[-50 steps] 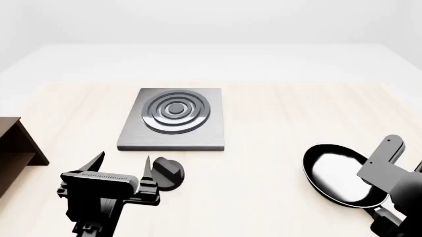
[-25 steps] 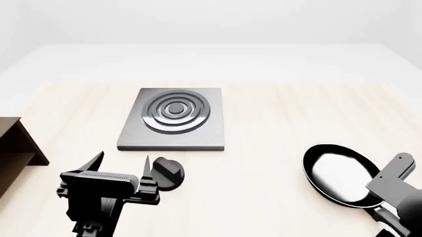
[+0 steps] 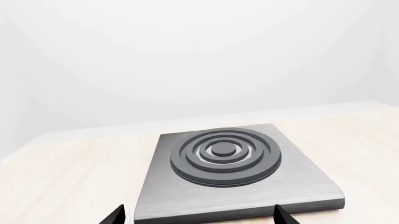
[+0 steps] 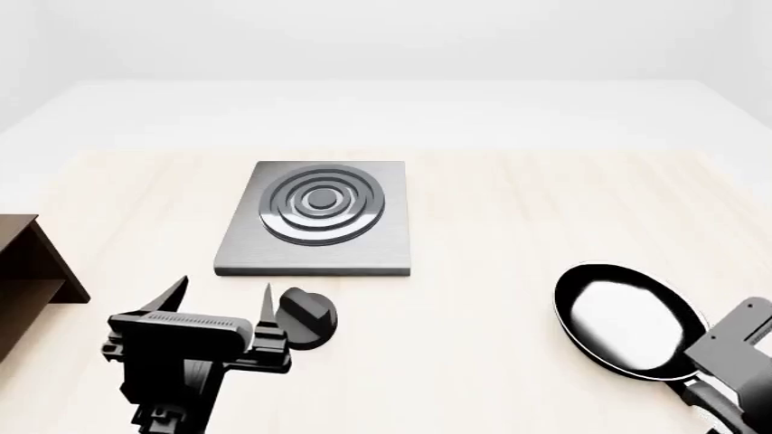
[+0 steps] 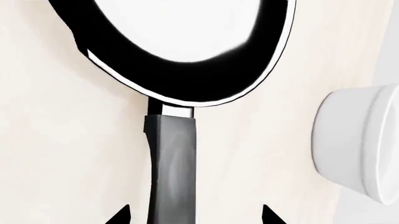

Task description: Turn on the stove and put the frying pan on it.

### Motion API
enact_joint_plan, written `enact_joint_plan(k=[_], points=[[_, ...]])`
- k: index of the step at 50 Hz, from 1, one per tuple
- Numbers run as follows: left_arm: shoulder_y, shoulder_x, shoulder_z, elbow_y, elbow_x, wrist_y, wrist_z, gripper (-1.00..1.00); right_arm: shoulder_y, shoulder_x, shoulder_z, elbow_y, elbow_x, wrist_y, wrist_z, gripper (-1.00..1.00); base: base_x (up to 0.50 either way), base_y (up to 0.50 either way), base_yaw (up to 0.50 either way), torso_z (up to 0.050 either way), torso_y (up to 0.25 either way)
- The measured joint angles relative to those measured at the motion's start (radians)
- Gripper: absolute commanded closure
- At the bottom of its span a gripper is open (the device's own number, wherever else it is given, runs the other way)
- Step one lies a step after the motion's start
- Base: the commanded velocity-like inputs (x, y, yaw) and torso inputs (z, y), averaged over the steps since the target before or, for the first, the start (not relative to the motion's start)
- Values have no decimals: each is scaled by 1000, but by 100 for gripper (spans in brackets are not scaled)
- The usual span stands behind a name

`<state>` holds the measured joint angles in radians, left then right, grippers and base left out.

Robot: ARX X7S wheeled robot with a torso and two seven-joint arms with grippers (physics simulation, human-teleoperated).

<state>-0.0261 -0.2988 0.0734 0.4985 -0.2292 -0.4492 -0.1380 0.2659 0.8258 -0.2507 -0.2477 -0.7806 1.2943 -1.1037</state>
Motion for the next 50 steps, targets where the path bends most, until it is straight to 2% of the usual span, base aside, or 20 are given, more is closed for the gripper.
enact_joint_plan(k=[21,22,37,50], points=[[-1,-6,5,-3,-4,4,-9,-100,-22,-67,66,105,68,-105,100,-100,0,0,0,0,0],[-1,-6,5,-3,-4,4,-9,-100,-21,-70,68,109,71,-109,104,100,0,0,0,0,0],[-2,-11,5,-4,-10,6,-15,-100,-12,-85,94,142,86,-133,136,100,0,0,0,0,0],[-1,-15,9,2,-14,7,-20,-100,40,-38,66,53,73,-69,51,100,0,0,0,0,0]])
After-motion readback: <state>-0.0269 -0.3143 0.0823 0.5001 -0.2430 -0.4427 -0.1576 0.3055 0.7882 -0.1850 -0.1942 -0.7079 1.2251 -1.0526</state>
